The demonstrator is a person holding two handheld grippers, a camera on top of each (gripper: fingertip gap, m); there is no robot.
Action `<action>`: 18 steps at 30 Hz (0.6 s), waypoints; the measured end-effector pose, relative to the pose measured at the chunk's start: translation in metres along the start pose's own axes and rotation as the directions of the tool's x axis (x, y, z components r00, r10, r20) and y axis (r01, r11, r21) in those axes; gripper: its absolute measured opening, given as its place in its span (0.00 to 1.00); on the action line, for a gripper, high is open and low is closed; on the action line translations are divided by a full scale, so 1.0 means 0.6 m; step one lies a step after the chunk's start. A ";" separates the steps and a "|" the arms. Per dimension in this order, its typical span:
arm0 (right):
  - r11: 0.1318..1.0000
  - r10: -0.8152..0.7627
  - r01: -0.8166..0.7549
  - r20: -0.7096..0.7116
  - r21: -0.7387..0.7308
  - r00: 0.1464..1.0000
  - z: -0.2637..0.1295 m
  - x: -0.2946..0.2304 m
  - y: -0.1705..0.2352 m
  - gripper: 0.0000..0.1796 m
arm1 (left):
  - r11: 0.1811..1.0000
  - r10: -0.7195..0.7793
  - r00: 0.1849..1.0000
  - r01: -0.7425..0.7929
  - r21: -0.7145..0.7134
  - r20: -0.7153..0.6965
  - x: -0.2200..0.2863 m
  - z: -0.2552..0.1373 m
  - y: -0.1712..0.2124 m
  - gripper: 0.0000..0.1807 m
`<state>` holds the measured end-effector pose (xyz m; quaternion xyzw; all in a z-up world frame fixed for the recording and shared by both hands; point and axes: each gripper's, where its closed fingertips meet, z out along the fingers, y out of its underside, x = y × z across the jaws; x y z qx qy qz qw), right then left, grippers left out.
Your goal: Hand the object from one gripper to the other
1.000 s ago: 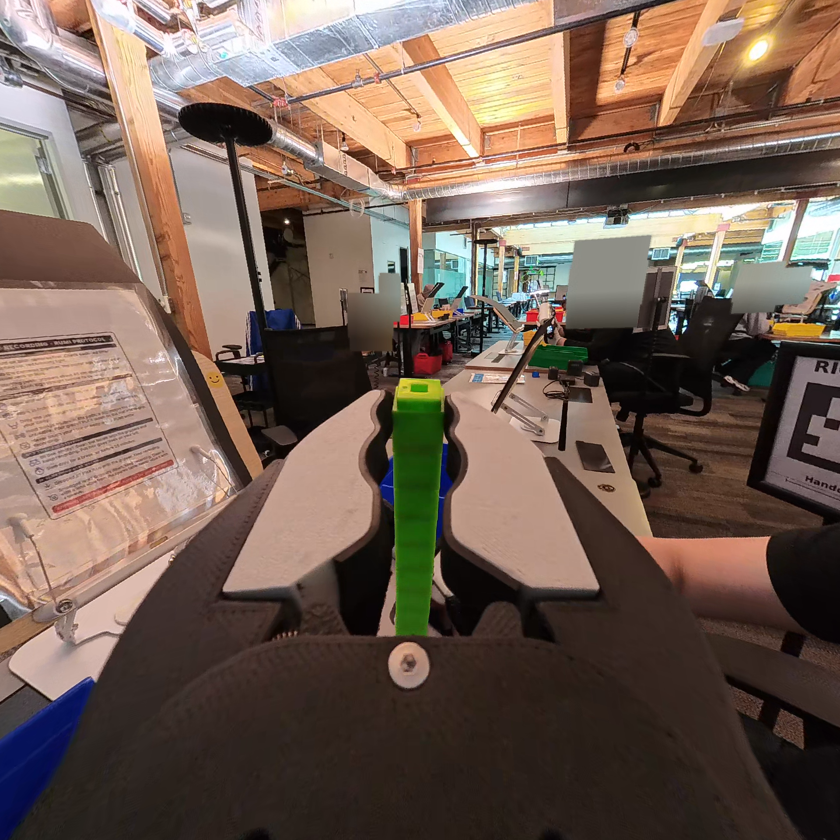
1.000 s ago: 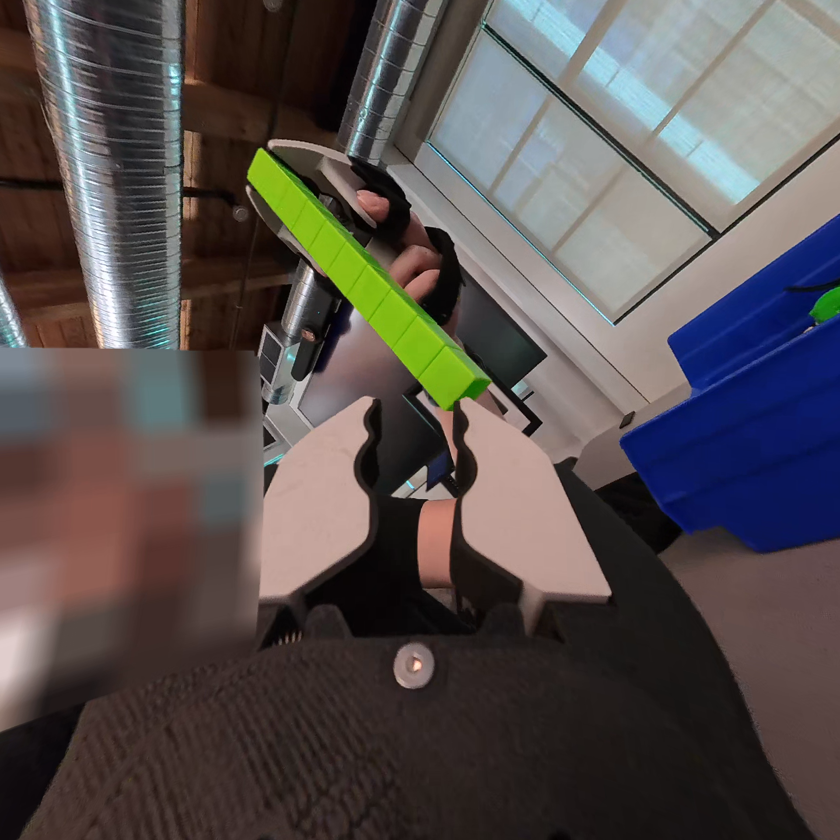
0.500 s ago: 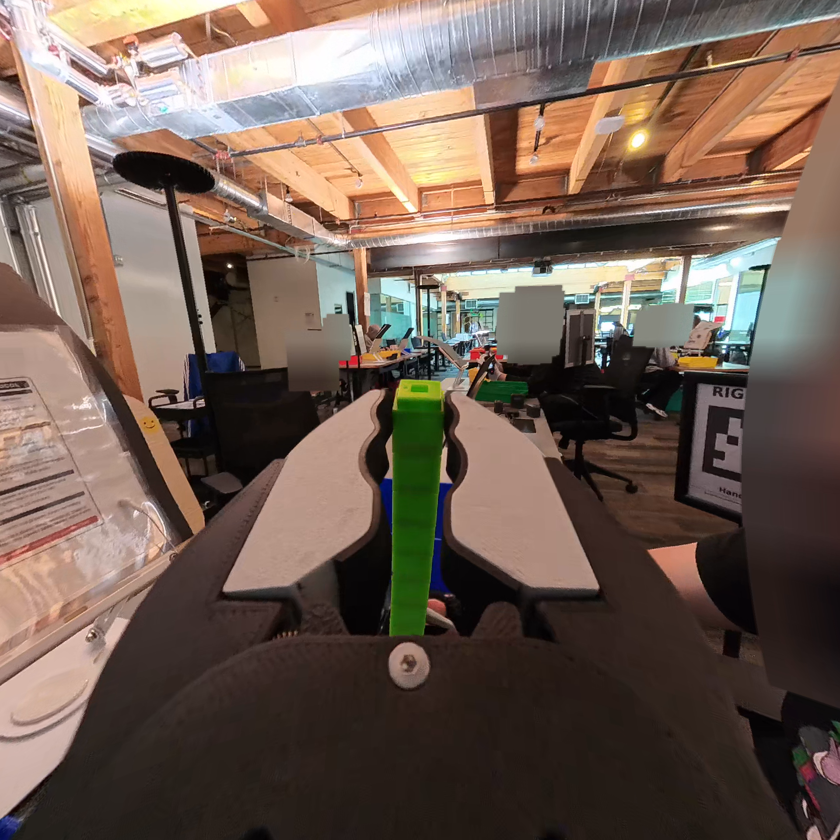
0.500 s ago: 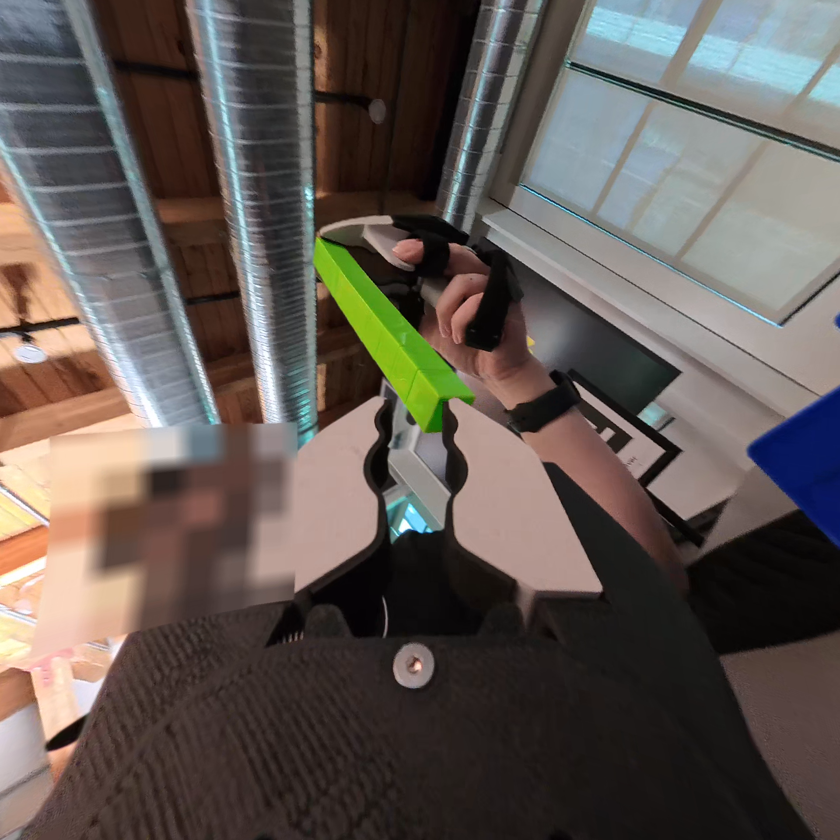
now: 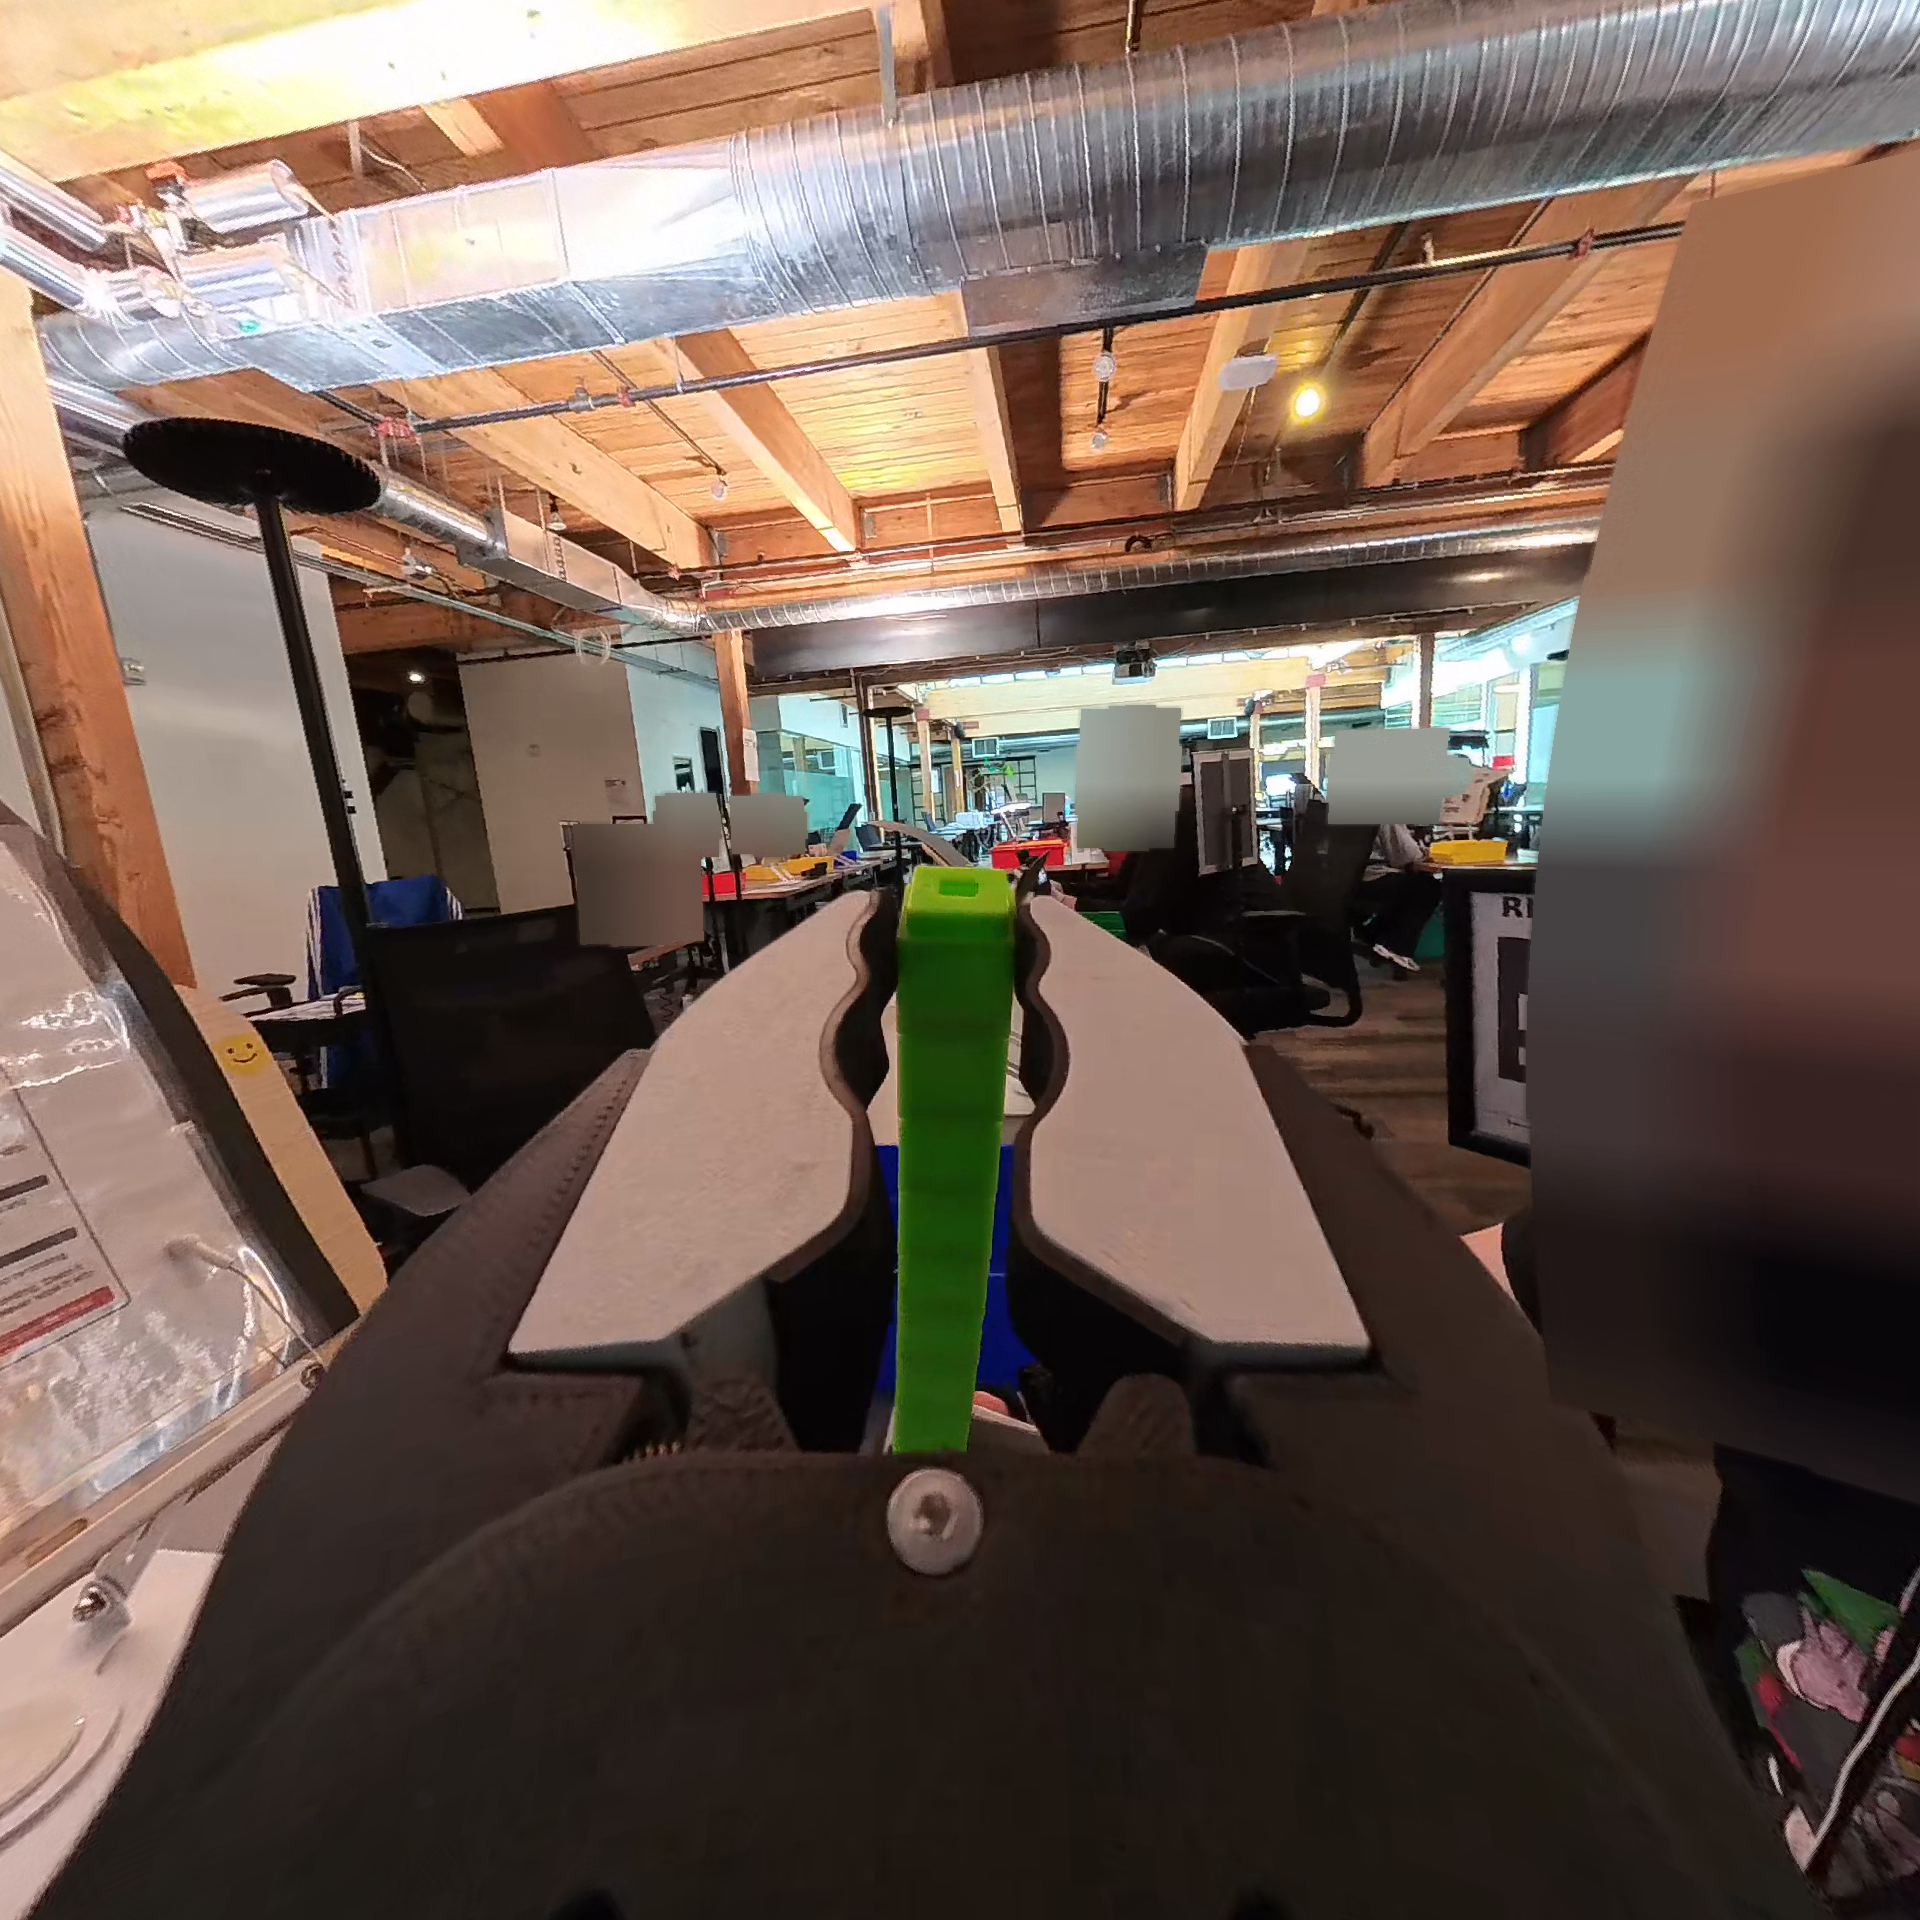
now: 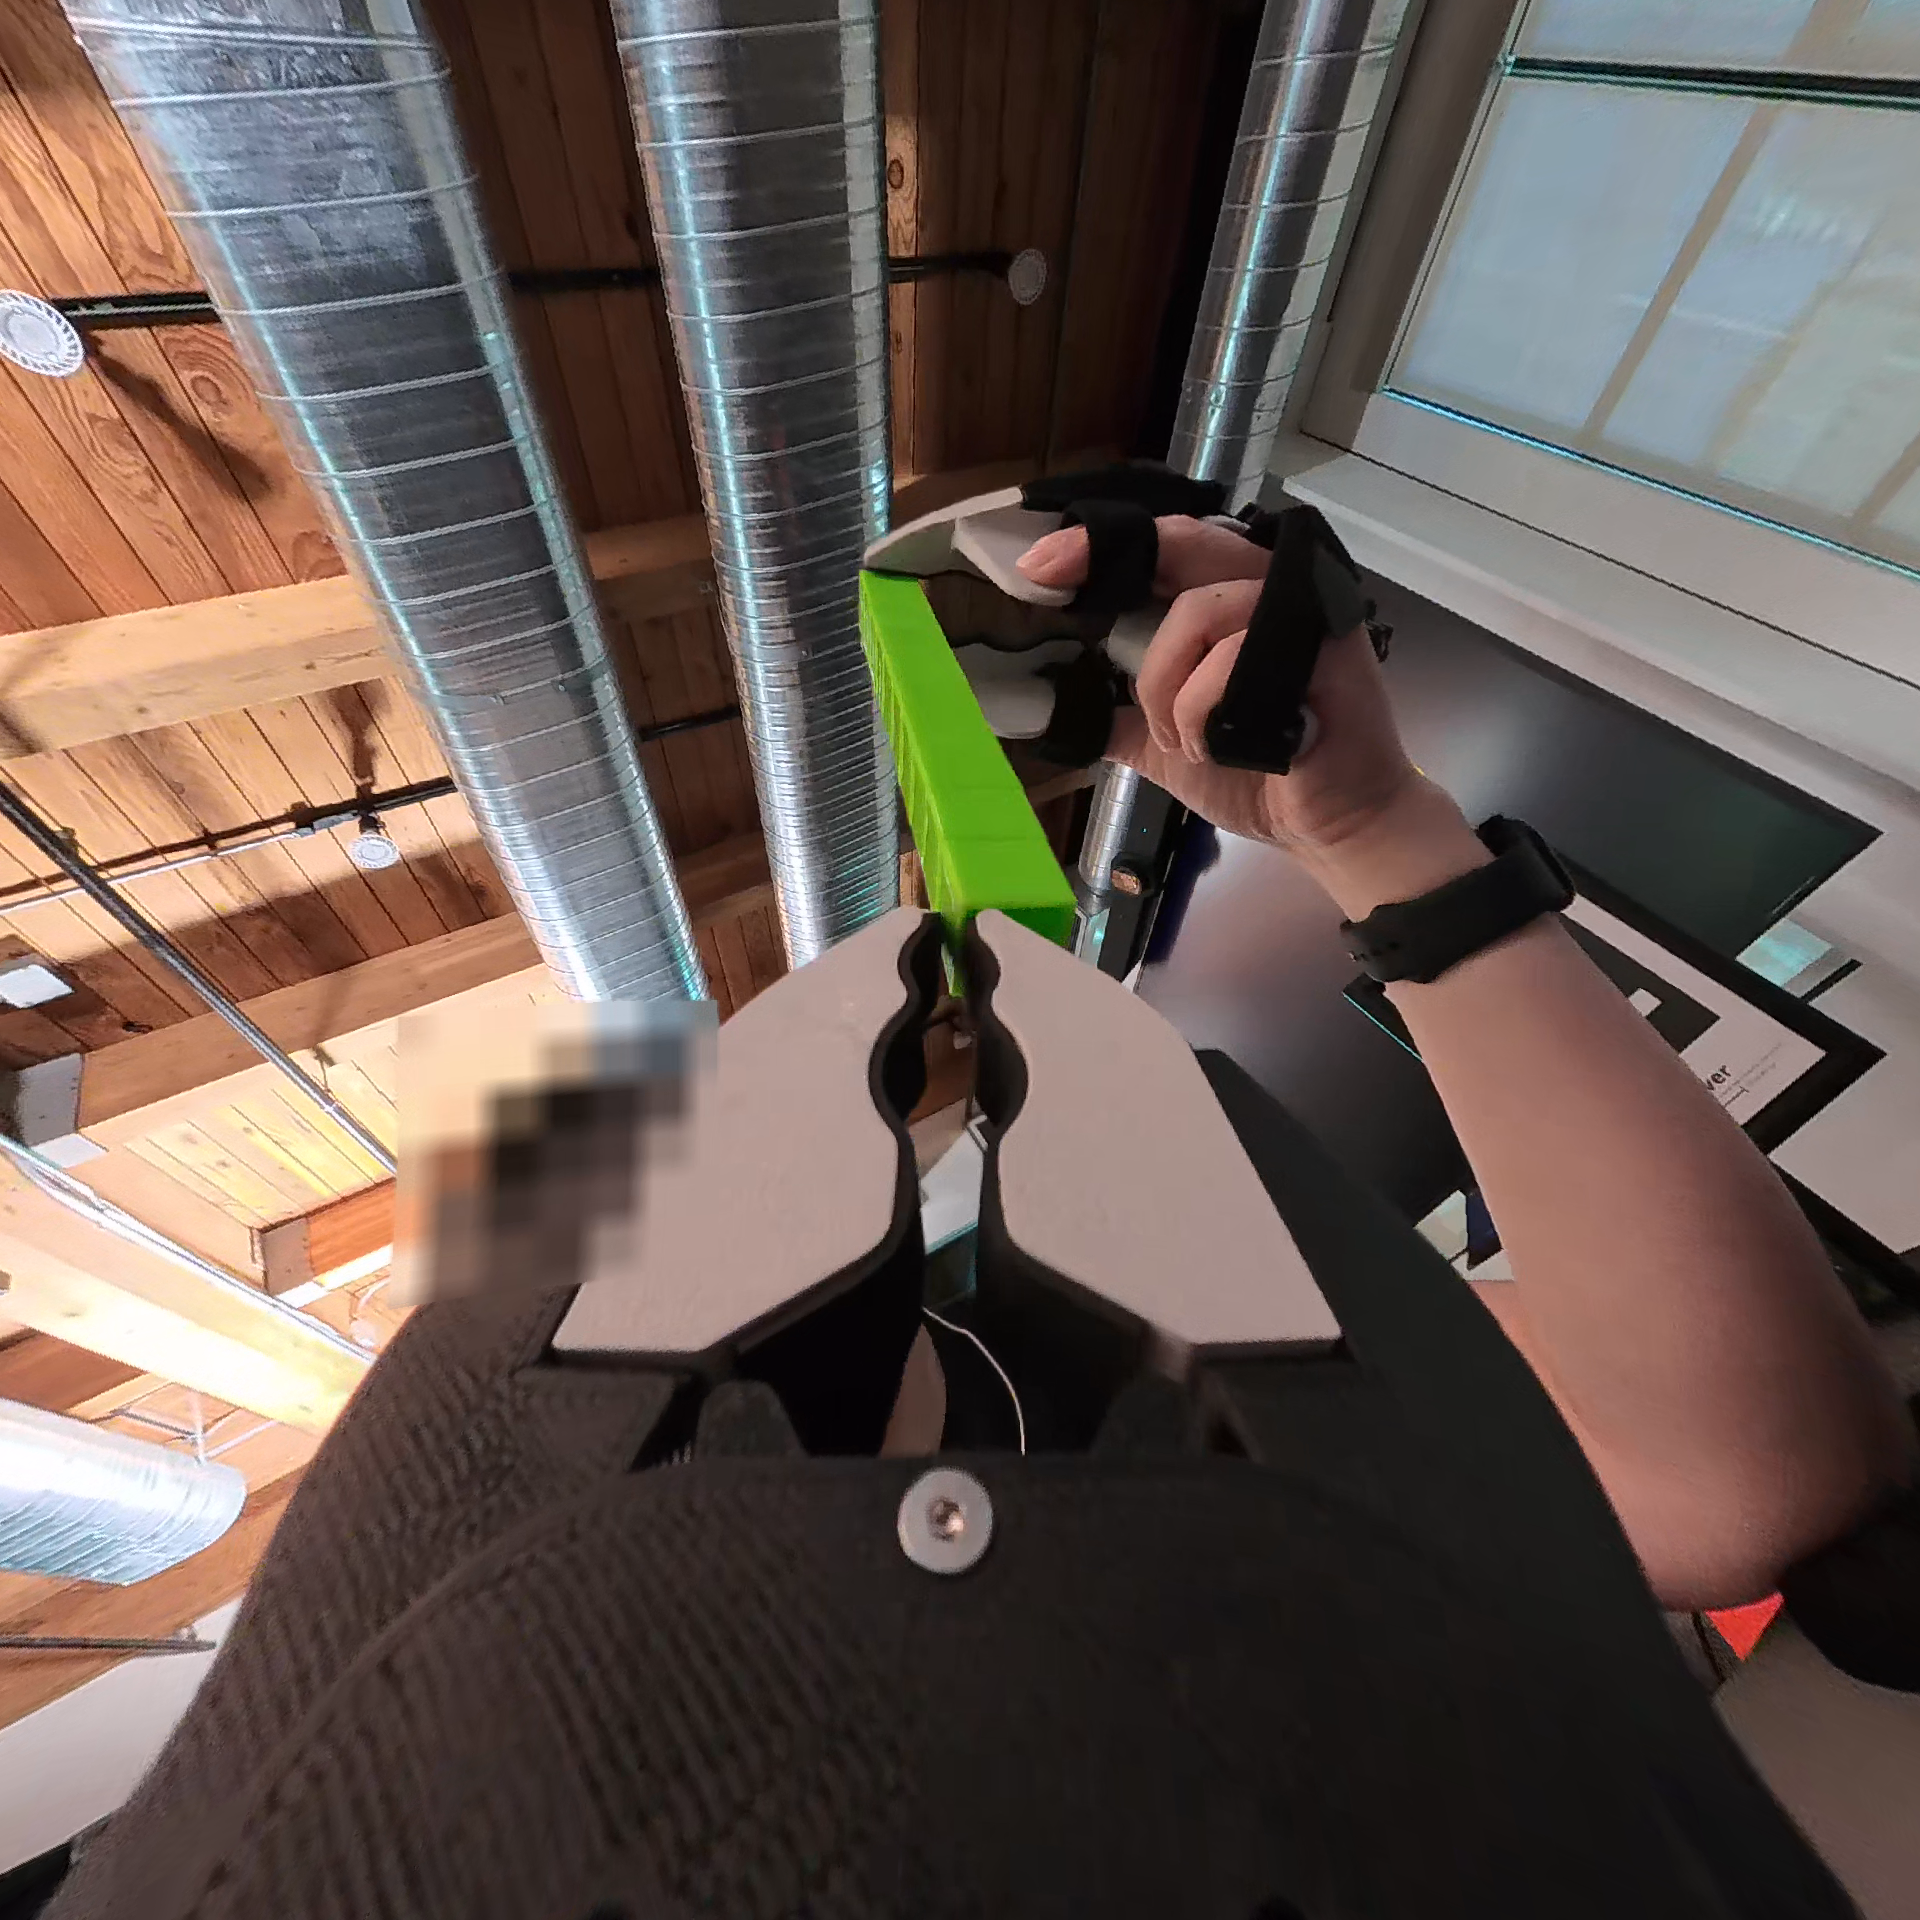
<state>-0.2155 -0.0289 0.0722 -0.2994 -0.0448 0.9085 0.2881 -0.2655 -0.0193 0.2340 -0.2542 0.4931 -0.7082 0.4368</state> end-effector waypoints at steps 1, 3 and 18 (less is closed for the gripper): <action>1.000 0.002 -0.002 0.005 0.000 1.000 -0.001 -0.003 -0.002 0.02 | 1.000 0.000 1.000 0.000 -0.004 0.002 0.000 0.000 0.001 0.12; 1.000 -0.009 0.008 0.029 0.027 1.000 -0.002 -0.015 -0.010 0.01 | 1.000 -0.001 1.000 0.001 -0.009 0.019 -0.004 -0.002 0.001 0.12; 0.881 -0.398 0.280 0.278 0.382 0.874 -0.041 -0.204 -0.087 0.01 | 0.999 -0.043 0.987 0.043 0.004 0.156 -0.053 -0.017 0.004 0.39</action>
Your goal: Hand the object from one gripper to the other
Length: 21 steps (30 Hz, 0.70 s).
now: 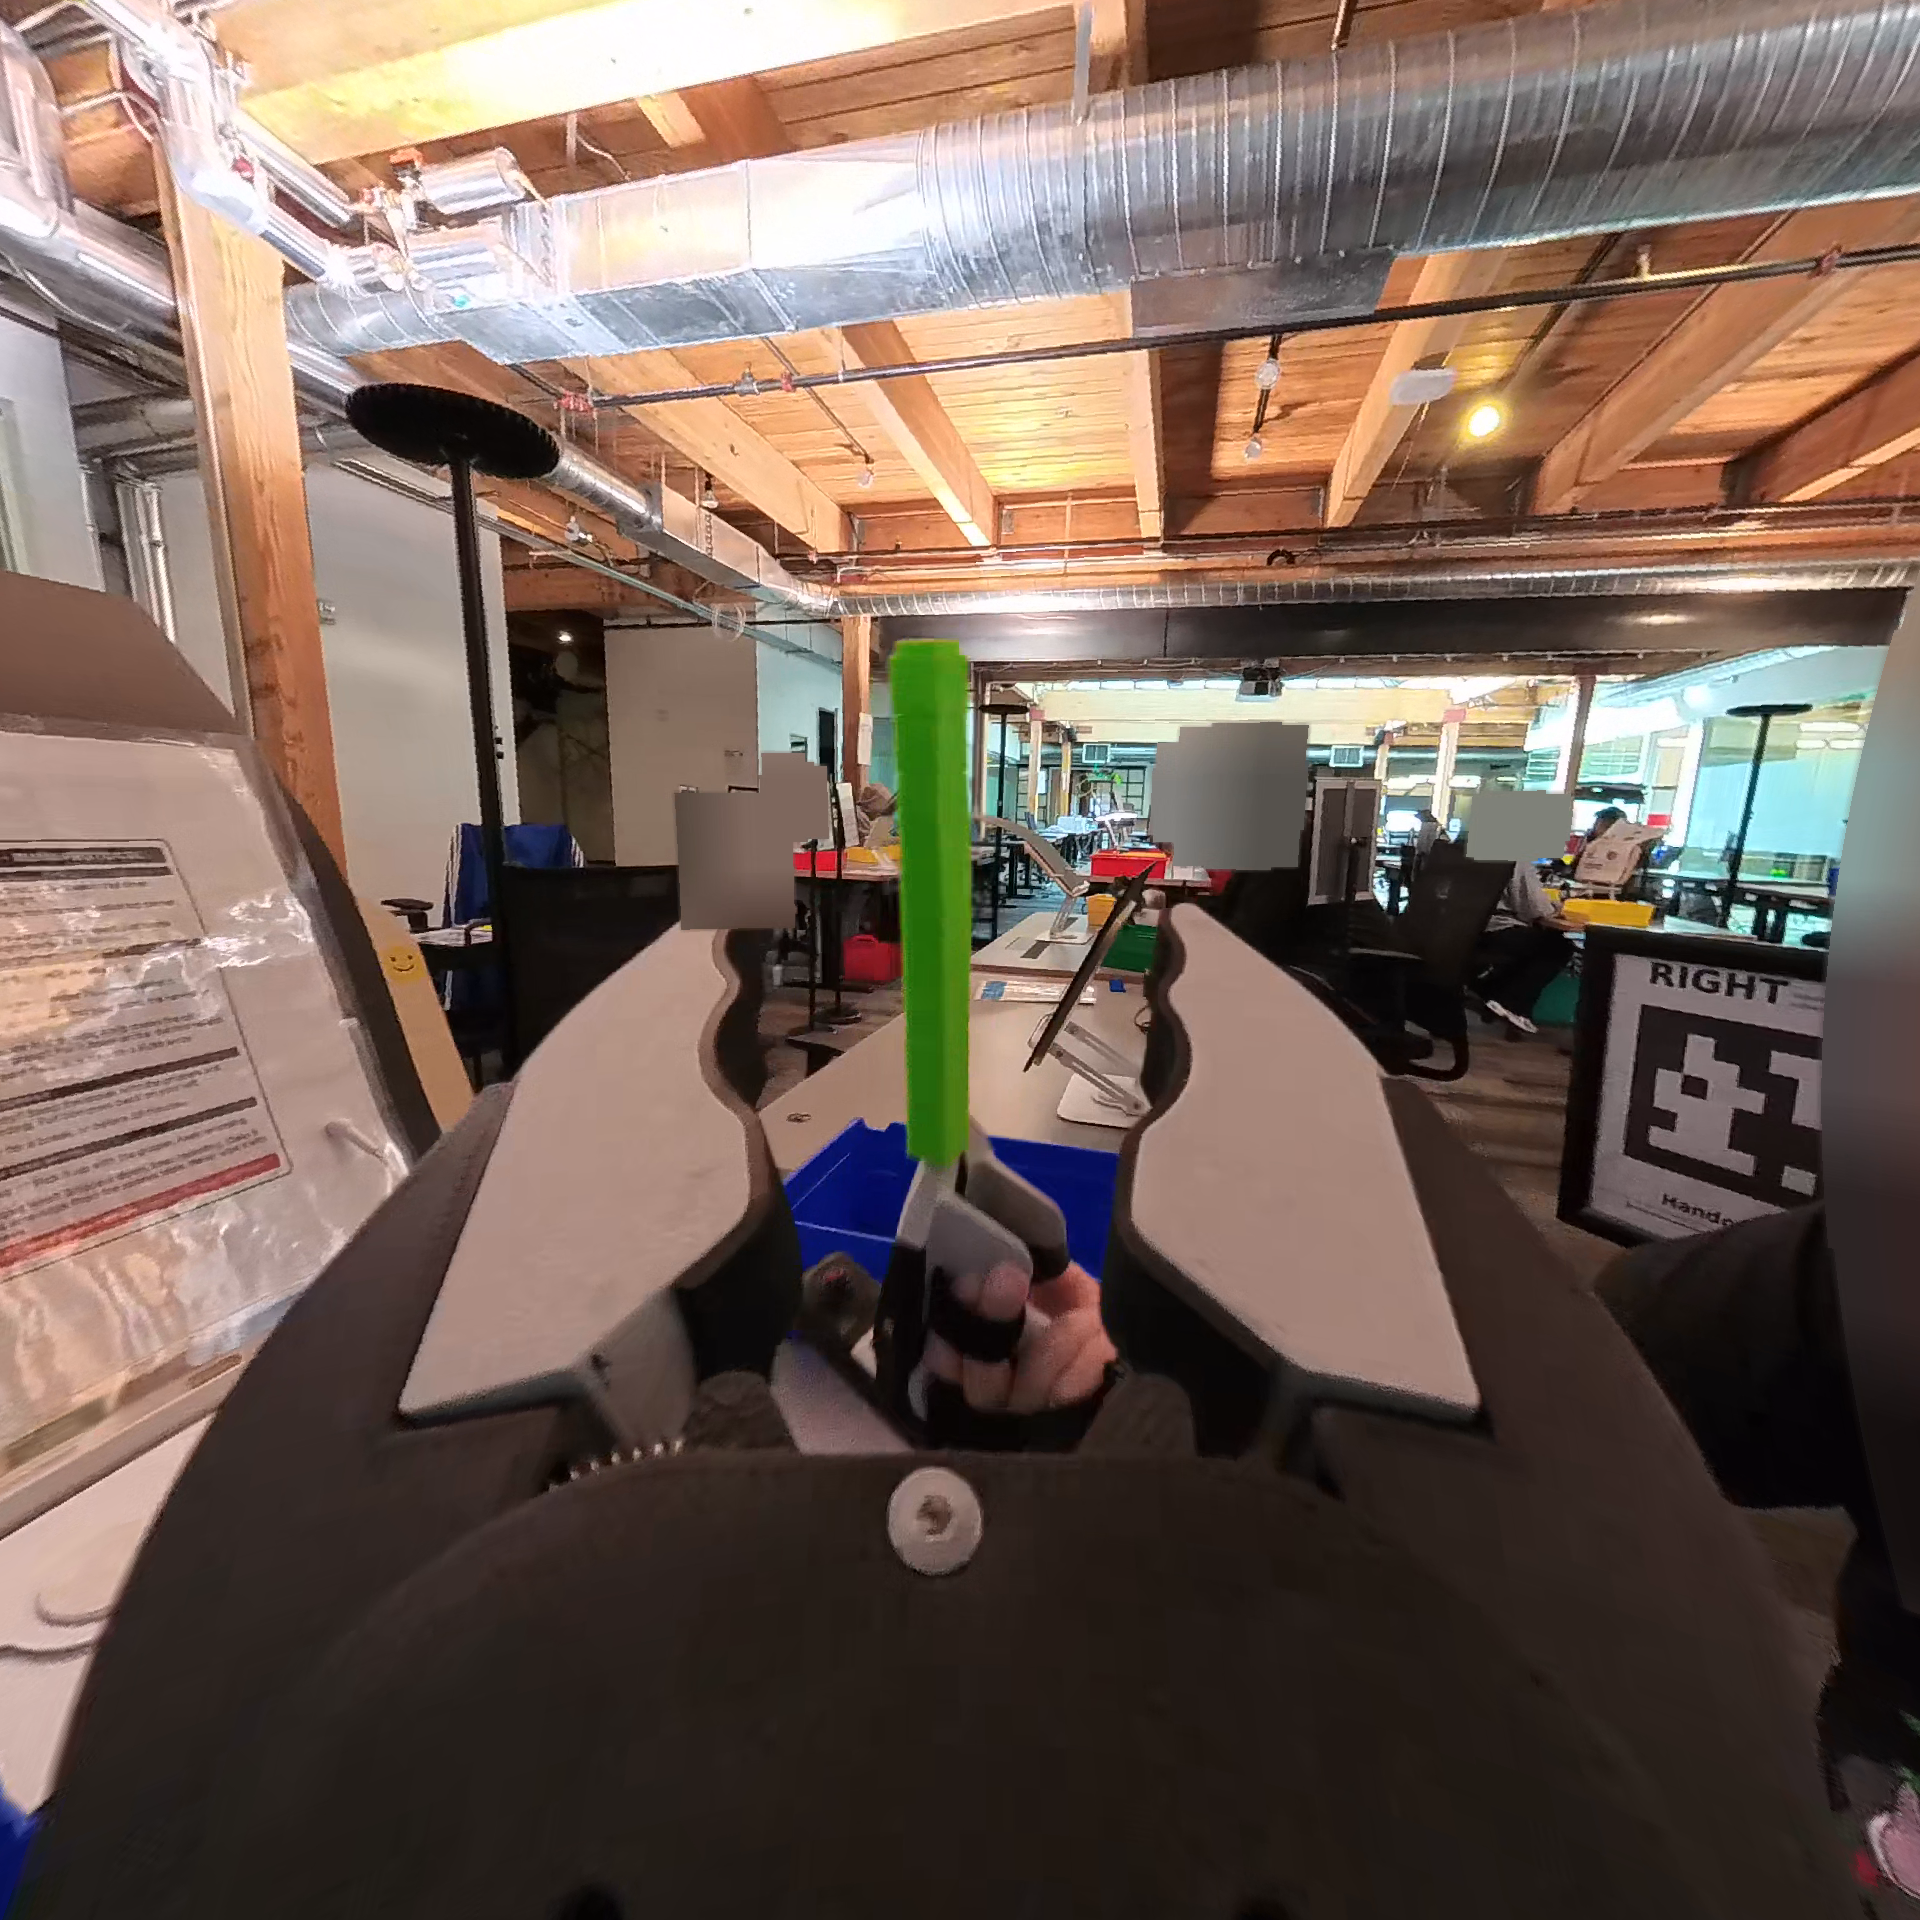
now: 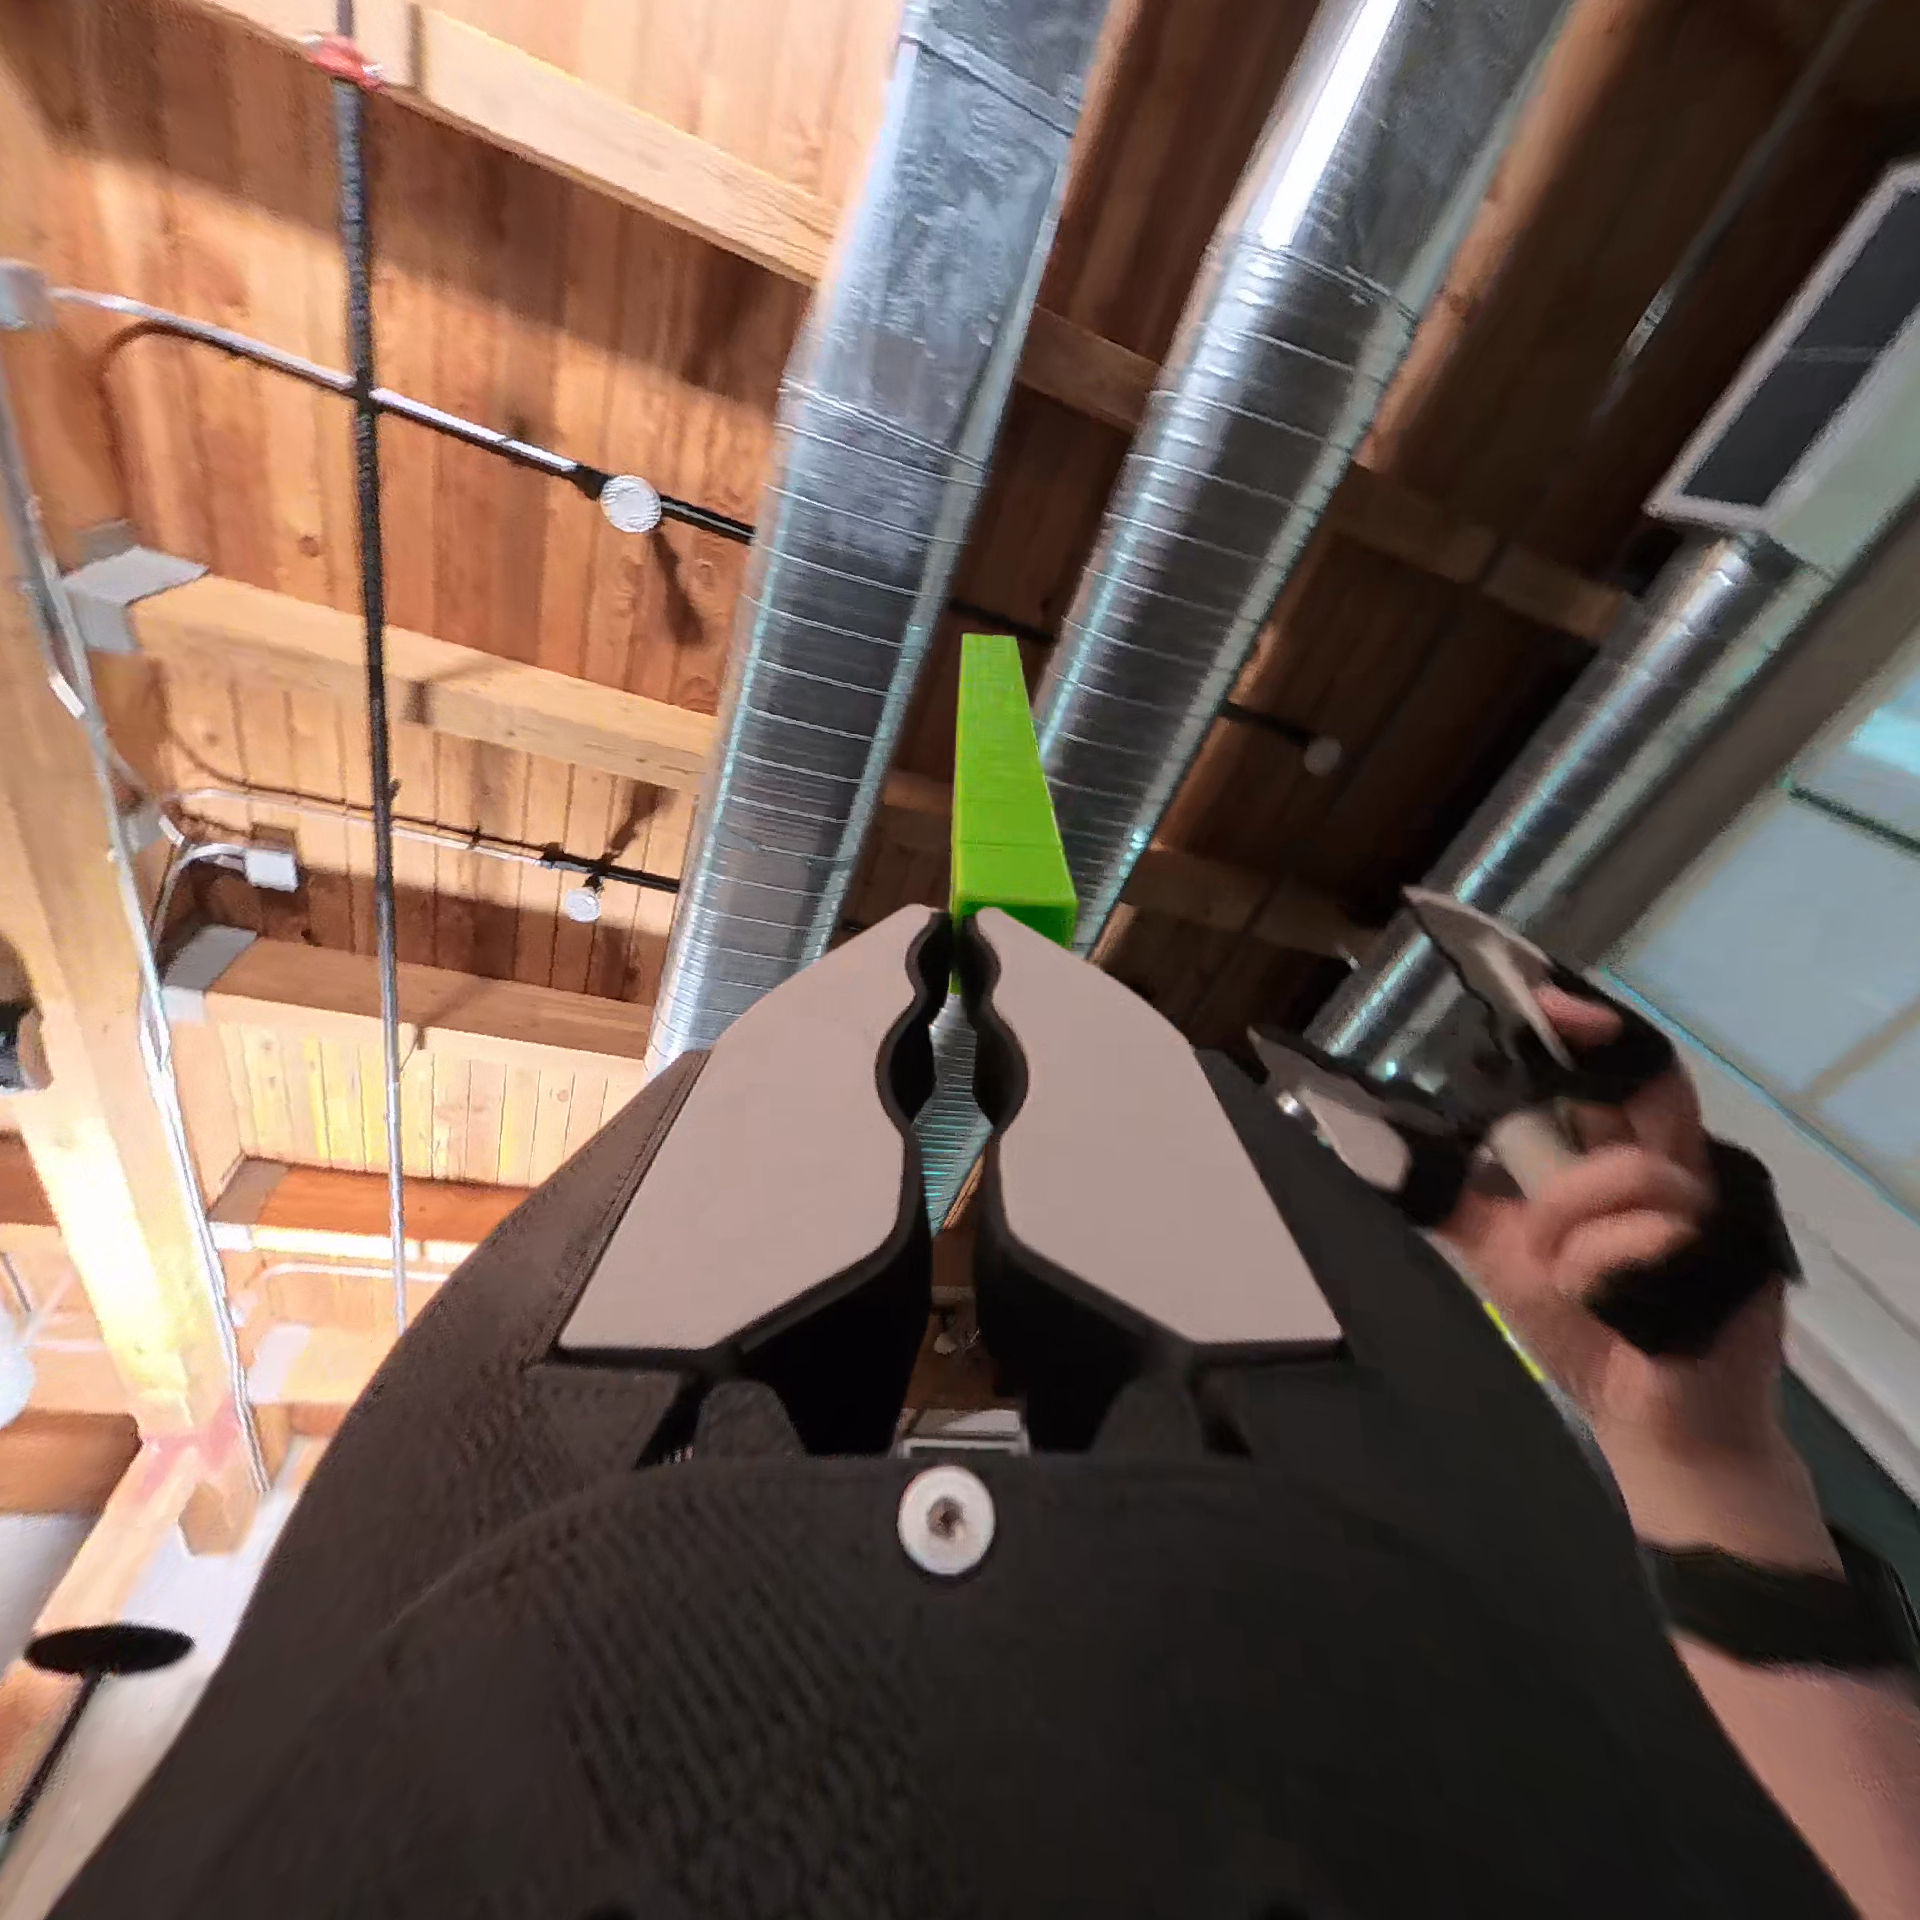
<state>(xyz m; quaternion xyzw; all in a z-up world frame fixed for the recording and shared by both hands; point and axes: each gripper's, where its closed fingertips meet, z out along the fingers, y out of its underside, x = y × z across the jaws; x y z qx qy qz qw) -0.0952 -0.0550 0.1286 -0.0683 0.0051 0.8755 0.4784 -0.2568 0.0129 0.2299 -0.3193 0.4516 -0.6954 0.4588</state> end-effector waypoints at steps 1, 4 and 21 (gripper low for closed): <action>0.999 -0.039 0.039 0.029 0.005 0.999 0.006 -0.022 -0.012 0.01 | 1.000 -0.001 1.000 0.001 0.000 0.006 -0.004 -0.002 0.000 0.39; 0.991 -0.137 0.136 0.102 0.019 0.985 0.019 -0.081 -0.039 0.01 | 1.000 -0.019 1.000 0.019 0.009 0.014 -0.012 -0.008 -0.004 0.39; 0.982 0.184 -0.175 0.175 -0.069 0.967 0.031 -0.026 0.058 0.01 | 0.979 -0.122 0.964 0.079 -0.187 -0.234 0.047 0.126 0.191 0.32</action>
